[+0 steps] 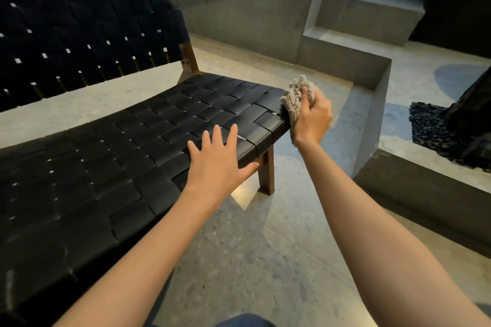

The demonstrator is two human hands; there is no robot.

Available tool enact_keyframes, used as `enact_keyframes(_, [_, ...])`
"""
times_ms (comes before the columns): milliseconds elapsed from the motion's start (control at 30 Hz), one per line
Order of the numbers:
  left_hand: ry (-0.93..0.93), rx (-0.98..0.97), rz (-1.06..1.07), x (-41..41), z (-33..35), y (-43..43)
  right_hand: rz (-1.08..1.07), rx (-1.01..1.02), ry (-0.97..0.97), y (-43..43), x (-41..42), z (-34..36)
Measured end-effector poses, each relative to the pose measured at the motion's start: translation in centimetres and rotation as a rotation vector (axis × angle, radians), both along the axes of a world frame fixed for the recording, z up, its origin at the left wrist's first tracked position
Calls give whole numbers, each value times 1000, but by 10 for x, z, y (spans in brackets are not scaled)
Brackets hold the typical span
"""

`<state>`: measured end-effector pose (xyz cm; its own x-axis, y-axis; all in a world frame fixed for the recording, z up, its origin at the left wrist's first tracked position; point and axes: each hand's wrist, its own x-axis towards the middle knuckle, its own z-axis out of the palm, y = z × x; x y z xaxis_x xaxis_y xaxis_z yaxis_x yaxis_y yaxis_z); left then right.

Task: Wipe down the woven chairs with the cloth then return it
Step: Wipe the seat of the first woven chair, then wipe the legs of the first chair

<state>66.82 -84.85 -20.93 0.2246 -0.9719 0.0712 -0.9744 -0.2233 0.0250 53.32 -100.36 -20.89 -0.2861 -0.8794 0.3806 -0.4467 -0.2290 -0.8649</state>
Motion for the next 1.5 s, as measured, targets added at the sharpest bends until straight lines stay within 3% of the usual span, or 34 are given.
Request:
enact_keyframes(167, [-98,-82,-52,-8,3,10,19,51,-3,41,-6,-12])
enact_keyframes(300, [-187,-131,-116,-12,6,30,282,36,139,78,-29,-7])
enact_keyframes(400, [-240,-226,-262,-12,-8,63,396,-41,163,118,-43,-12])
enact_keyframes(500, [-219,-430,-503,-4,-34,101,514,74,150,158,-45,-32])
enact_keyframes(567, [-25,-476,-526,-5,-56,124,582,208,192,181,-41,-48])
enact_keyframes(700, [683,-148,-140,-11,-90,148,681,403,211,220,-22,-69])
enact_keyframes(767, [1042,-77,-74,-7,-106,155,743,434,204,232,-12,-77])
enact_keyframes(833, [1234,-79,-20,2,-115,164,783,445,231,241,-6,-85])
enact_keyframes(933, [1406,-121,126,16,-124,182,788,449,350,250,-1,-94])
enact_keyframes(1067, [1353,-200,273,33,-132,205,709,432,383,261,2,-102])
enact_keyframes(1167, [1571,-211,380,41,-139,221,689,415,465,267,7,-106])
enact_keyframes(1300, [1659,-81,334,52,-144,233,894,458,430,279,19,-113])
enact_keyframes(1400, [1712,21,324,59,-143,237,1013,495,527,283,30,-119])
enact_keyframes(1500, [1865,177,230,71,-142,246,1074,658,470,279,38,-125])
